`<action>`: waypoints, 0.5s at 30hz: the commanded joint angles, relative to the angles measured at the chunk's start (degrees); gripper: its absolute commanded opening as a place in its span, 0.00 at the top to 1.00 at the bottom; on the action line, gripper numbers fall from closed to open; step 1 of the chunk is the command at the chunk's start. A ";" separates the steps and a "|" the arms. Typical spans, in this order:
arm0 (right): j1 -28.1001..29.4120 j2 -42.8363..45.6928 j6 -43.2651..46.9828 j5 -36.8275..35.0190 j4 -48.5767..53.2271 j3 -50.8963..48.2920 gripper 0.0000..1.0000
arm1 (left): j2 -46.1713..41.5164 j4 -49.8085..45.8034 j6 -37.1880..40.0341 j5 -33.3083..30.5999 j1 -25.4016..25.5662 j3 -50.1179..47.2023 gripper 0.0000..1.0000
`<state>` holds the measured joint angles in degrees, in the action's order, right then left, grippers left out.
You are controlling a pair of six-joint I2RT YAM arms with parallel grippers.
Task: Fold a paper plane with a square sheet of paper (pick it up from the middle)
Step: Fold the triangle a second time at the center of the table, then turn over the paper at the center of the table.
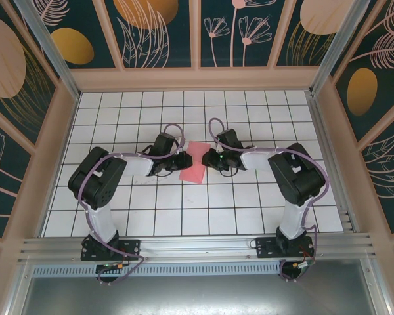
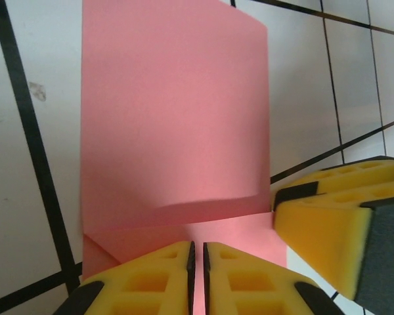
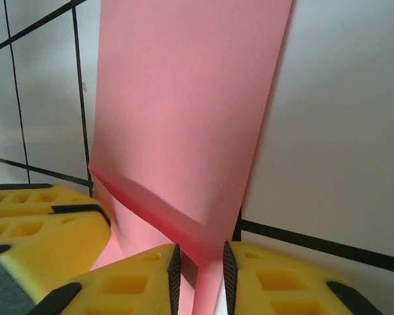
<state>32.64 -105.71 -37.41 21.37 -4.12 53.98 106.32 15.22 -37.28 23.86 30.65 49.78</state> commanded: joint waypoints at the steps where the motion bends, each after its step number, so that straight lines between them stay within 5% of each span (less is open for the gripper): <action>1: -0.34 -1.21 1.87 2.46 -0.78 1.27 0.76 | -0.97 0.51 -0.69 1.75 -0.16 0.69 0.86; 15: -0.83 -0.83 1.82 0.47 -0.06 0.24 0.94 | -4.55 0.13 -2.35 -1.46 -0.19 -1.67 0.83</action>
<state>32.32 -106.08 -35.94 23.20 -4.14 54.08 104.12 15.25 -38.26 23.99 30.65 49.56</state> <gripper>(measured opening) 0.070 0.171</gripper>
